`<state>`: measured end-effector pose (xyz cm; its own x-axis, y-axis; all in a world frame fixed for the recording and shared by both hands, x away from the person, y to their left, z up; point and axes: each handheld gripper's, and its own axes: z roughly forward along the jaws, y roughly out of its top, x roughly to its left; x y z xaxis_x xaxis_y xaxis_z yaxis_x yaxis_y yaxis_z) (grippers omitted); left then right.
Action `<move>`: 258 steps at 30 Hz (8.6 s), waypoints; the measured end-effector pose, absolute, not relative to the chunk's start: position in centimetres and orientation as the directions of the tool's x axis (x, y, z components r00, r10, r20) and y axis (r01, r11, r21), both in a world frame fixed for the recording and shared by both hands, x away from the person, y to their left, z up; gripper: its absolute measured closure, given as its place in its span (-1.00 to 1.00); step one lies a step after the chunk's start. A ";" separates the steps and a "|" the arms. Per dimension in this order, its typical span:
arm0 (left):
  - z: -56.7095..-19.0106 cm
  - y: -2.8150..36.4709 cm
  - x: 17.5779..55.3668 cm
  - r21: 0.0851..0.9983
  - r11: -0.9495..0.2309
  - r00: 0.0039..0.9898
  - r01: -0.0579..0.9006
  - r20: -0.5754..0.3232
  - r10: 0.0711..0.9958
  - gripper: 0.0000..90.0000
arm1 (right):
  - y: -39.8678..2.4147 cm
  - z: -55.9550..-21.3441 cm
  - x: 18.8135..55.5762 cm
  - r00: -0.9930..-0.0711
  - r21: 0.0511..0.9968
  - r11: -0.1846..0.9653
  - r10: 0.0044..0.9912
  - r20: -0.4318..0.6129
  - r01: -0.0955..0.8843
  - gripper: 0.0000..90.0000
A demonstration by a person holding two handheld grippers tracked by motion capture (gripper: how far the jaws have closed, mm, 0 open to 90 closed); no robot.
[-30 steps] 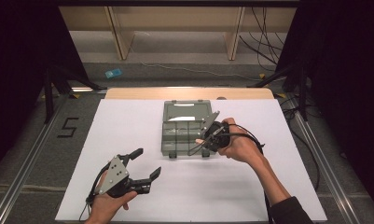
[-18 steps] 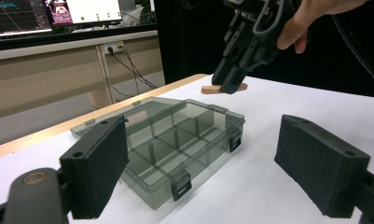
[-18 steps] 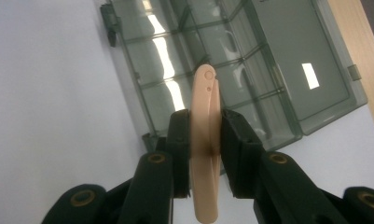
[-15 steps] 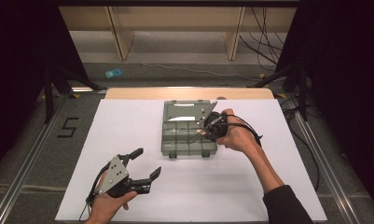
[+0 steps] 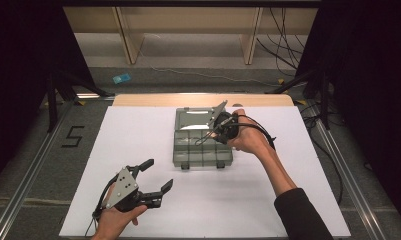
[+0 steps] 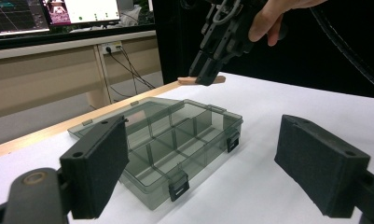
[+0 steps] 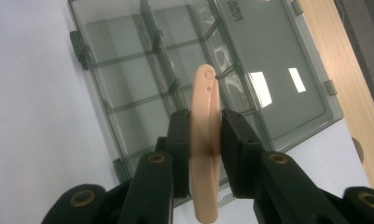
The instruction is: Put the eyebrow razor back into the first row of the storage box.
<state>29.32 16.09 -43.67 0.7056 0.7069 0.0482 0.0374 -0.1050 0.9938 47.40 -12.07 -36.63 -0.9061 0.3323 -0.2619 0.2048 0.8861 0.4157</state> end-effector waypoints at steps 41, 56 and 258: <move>-43.6 16.2 29.3 0.993 -0.107 0.702 0.041 0.048 0.711 -0.64 | -9.2 -38.5 51.0 -0.919 0.366 0.911 0.296 -0.259 0.190 0.65; -43.5 16.2 29.2 0.993 -0.112 0.704 0.037 0.054 0.708 -0.64 | -9.0 -39.8 51.9 -0.920 0.345 0.917 0.296 -0.257 0.199 0.65; -43.8 16.0 29.2 0.991 -0.128 0.704 0.048 0.057 0.708 -0.64 | -21.9 -39.7 33.5 -0.751 0.928 0.294 0.660 -0.023 0.230 -0.55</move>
<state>29.18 16.03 -43.76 0.7035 0.7084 0.0571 0.0481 -0.1276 0.9907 33.50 -21.92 -39.67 -0.7509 0.6600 -0.0233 0.2296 0.2940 0.9278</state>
